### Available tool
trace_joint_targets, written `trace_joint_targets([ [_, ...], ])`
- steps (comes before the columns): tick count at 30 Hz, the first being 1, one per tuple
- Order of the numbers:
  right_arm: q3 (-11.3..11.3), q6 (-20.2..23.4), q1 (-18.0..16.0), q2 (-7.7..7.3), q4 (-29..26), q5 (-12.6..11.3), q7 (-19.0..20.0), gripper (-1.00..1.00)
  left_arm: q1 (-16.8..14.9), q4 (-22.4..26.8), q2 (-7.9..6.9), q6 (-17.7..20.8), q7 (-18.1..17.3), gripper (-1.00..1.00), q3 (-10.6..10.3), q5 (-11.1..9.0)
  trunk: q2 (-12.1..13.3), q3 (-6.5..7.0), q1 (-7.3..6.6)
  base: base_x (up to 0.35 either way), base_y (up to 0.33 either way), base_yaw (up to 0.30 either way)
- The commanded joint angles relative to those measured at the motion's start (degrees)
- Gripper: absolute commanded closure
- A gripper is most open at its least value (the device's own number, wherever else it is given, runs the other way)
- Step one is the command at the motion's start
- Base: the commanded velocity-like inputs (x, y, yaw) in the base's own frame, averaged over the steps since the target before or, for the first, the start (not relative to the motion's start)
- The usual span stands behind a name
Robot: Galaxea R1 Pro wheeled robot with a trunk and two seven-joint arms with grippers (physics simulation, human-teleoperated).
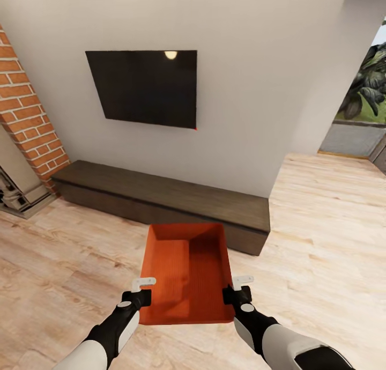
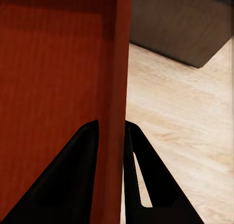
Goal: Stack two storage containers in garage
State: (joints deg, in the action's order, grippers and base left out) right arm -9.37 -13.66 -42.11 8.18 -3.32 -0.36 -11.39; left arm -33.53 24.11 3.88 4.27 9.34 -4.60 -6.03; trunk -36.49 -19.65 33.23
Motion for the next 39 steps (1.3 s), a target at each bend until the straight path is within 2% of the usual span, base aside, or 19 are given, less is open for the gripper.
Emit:
trace_joint_targets([
  [1,1.3,-0.3,0.0,-0.54,0.3,-1.2,-2.7,1.00,0.0,0.3,-0.10,-0.4,2.4,1.00,0.1,0.6,-0.1,0.02,0.02,0.000,0.000,-0.097],
  [39,1.3,-0.3,0.0,-0.54,0.3,-1.2,-2.7,1.00,0.0,0.4,-0.18,-0.4,2.4,1.00,0.1,0.6,-0.1,3.39,0.02,0.000,0.000,-0.098],
])
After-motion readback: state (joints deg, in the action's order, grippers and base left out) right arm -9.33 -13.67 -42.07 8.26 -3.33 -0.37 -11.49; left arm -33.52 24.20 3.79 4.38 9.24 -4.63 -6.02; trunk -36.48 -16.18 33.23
